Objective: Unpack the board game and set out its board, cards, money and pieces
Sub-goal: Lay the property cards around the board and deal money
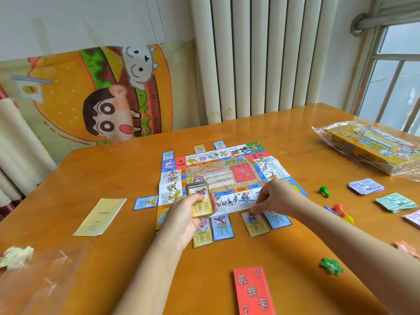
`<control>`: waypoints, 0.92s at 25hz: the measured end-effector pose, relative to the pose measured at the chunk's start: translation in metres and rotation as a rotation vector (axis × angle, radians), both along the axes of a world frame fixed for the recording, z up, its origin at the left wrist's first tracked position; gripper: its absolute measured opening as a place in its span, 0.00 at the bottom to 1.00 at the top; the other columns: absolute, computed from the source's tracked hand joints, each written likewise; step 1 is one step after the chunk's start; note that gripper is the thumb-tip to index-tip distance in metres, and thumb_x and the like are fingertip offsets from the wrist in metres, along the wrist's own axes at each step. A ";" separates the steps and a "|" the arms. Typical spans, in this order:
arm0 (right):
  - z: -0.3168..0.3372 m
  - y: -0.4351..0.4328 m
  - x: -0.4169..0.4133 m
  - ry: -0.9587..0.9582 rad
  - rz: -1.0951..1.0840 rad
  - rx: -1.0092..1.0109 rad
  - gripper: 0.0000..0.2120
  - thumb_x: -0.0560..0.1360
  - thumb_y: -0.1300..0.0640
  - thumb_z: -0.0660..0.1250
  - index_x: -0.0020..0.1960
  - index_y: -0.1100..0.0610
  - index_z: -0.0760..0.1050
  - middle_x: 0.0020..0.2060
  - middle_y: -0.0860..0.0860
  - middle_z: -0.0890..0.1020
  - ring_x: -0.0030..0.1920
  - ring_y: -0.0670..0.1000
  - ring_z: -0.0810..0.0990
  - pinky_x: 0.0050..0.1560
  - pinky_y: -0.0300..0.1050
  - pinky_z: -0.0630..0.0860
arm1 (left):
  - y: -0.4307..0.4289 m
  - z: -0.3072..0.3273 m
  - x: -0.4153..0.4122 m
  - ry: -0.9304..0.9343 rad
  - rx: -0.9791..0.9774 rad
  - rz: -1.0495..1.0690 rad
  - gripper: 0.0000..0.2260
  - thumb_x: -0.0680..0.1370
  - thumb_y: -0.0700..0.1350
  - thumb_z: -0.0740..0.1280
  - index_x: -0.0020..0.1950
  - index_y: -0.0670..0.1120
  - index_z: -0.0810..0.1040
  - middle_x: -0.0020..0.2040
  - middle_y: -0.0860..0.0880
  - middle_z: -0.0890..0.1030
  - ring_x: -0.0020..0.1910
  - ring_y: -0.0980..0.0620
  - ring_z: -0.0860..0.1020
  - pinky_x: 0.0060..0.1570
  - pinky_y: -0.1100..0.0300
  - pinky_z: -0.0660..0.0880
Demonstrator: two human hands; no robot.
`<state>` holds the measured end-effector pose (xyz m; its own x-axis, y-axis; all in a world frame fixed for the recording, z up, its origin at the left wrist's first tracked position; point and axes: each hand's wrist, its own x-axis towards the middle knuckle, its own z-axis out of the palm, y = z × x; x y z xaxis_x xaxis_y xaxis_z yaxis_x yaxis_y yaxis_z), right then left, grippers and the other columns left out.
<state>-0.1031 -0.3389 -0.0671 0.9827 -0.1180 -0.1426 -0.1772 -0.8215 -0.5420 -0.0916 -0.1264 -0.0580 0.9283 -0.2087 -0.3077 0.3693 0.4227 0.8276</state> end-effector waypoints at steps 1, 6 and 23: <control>-0.001 0.001 0.000 0.000 -0.005 -0.020 0.11 0.65 0.49 0.78 0.40 0.54 0.81 0.29 0.45 0.75 0.29 0.42 0.70 0.22 0.31 0.60 | 0.001 0.000 0.000 0.001 0.004 0.000 0.06 0.77 0.30 0.58 0.49 0.36 0.74 0.37 0.39 0.82 0.35 0.45 0.80 0.37 0.53 0.80; -0.001 -0.002 0.003 -0.005 -0.013 -0.051 0.15 0.64 0.49 0.79 0.38 0.54 0.76 0.30 0.45 0.73 0.30 0.42 0.70 0.26 0.35 0.62 | 0.002 -0.001 0.001 0.002 0.008 -0.015 0.07 0.77 0.30 0.58 0.50 0.36 0.74 0.38 0.39 0.82 0.35 0.45 0.81 0.38 0.53 0.80; -0.006 -0.010 0.007 0.003 -0.018 -0.038 0.17 0.63 0.50 0.80 0.34 0.54 0.71 0.31 0.47 0.75 0.30 0.45 0.70 0.28 0.37 0.64 | 0.000 -0.002 -0.002 0.042 0.019 -0.125 0.09 0.78 0.34 0.55 0.54 0.36 0.73 0.39 0.37 0.82 0.34 0.44 0.82 0.37 0.51 0.80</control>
<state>-0.0960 -0.3484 -0.0727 0.9799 -0.1411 -0.1411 -0.1940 -0.8382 -0.5097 -0.0937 -0.1267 -0.0603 0.8819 -0.3154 -0.3505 0.4522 0.3553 0.8181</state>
